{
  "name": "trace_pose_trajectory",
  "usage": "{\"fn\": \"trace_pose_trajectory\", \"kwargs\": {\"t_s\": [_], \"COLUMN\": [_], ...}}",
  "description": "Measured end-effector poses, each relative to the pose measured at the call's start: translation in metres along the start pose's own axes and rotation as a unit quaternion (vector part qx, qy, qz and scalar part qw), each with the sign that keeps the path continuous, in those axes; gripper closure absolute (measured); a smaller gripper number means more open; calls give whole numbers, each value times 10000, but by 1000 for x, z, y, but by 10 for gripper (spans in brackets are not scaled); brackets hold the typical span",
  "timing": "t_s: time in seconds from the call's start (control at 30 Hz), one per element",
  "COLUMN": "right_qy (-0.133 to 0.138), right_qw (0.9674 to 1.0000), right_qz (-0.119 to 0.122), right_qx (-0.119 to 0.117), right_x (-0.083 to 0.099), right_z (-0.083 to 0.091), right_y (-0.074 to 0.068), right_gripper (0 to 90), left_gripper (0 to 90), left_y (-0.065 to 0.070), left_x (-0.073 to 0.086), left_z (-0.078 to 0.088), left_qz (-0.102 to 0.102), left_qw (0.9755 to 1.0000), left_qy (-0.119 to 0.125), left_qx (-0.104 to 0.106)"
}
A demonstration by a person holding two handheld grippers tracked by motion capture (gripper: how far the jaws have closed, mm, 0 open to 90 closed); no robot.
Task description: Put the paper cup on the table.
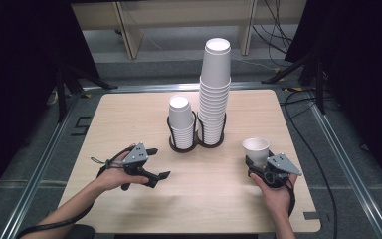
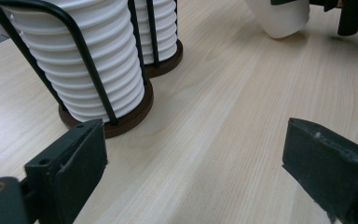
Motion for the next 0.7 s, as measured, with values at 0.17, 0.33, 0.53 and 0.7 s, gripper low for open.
{"fn": "trace_pose_trajectory", "kwargs": {"t_s": [0.17, 0.33, 0.53, 0.7], "right_qy": [-60, -45, -16, 109], "right_qw": [10000, 10000, 9999, 9999], "right_qz": [21, 49, -106, 48], "right_qx": [6, -14, -40, 32], "right_x": [0, 1, 3, 1], "right_z": [0, 1, 3, 3], "right_y": [-1, -1, -3, -2], "right_gripper": [233, 223, 212, 201], "left_gripper": [60, 61, 61, 61], "left_y": [5, 8, 11, 14], "left_x": [-2, 1, -3, -6], "left_z": [-7, -9, -14, -19], "left_qz": [56, 14, 6, -75], "left_qw": [9999, 10000, 9999, 9999], "left_qy": [94, 2, 55, 43], "left_qx": [34, 66, 109, 125]}}
Point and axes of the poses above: each handheld gripper's, and its own axes: z roughly backward along the jaws, x roughly out of its underside, y roughly to its right, the point moved 9 cm from there along -z, roughly forward along the jaws
